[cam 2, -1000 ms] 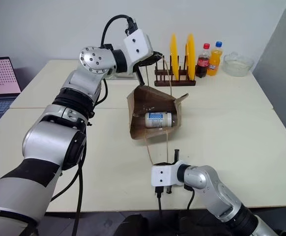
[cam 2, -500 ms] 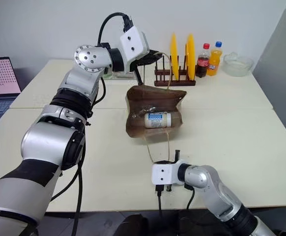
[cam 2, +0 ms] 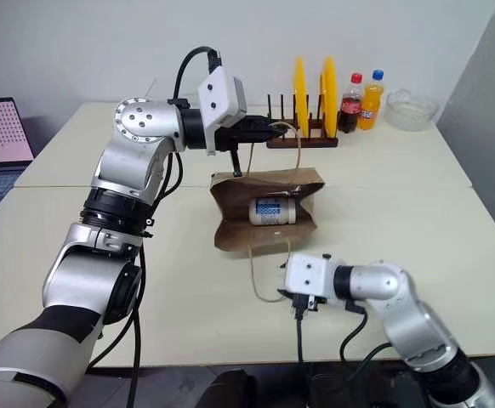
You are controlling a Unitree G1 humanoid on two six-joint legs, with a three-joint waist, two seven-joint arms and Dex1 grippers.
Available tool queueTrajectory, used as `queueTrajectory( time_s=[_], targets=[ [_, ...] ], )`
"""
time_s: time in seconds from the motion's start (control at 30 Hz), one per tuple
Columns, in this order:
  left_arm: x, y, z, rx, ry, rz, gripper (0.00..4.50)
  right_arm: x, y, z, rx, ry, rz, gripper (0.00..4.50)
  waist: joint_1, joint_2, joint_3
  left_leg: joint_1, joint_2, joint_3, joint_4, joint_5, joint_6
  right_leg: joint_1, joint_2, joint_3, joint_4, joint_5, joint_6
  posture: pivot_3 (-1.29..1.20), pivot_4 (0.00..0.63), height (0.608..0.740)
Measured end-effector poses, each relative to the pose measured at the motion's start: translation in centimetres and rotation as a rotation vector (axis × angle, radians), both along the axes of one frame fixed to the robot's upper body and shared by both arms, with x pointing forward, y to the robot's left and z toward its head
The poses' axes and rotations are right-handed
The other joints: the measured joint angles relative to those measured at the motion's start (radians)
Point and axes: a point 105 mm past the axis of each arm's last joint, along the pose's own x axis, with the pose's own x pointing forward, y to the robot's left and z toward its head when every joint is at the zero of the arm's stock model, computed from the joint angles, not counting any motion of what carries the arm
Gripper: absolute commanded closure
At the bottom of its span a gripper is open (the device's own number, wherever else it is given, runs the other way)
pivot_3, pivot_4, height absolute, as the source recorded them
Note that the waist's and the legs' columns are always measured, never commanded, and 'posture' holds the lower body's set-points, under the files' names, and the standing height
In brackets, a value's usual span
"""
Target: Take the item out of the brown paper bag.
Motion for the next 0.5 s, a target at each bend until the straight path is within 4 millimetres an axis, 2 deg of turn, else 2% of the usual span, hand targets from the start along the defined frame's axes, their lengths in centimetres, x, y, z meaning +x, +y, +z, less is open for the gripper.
queueTrajectory(
  time_s=[0.17, 0.23, 0.33, 0.5],
  targets=[
    [-0.5, 0.2, -0.2, -0.002, 0.036, -0.017, 4.5, 0.5, 0.8, 4.6, 0.153, -0.009, 0.013, 2.33, -0.003, 0.0, 0.0, 0.0, 0.0, 0.0, 0.0, 0.0, 0.0, -0.001, 0.0, 0.0, 0.002, 0.0, 0.0, 0.0, 0.15, 0.74],
    [-0.6, 0.2, -0.2, -0.011, 0.05, -0.025, 4.5, 1.2, 1.5, 5.3, 0.162, -0.039, 0.002, 2.33, -0.003, 0.0, 0.0, 0.0, 0.0, 0.0, 0.0, 0.0, 0.0, -0.002, 0.0, 0.0, 0.002, 0.0, 0.0, 0.0, 0.15, 0.74],
    [-1.1, -0.1, 0.2, -0.024, 0.054, -0.052, 4.5, 3.4, 2.6, 4.7, 0.102, -0.087, -0.041, 1.75, -0.004, 0.0, 0.0, -0.001, 0.0, 0.001, 0.0, 0.0, 0.0, -0.003, 0.0, 0.001, 0.003, 0.0, 0.0, 0.0, 0.15, 0.74],
    [-1.2, 0.0, 0.5, -0.044, 0.068, -0.051, 4.5, 6.3, 4.0, 3.4, -0.009, -0.156, -0.076, 0.05, -0.004, 0.0, 0.0, -0.002, 0.0, 0.002, 0.0, 0.0, 0.0, -0.005, 0.0, 0.002, 0.003, 0.003, -0.005, 0.0, 0.15, 0.74]
  ],
)
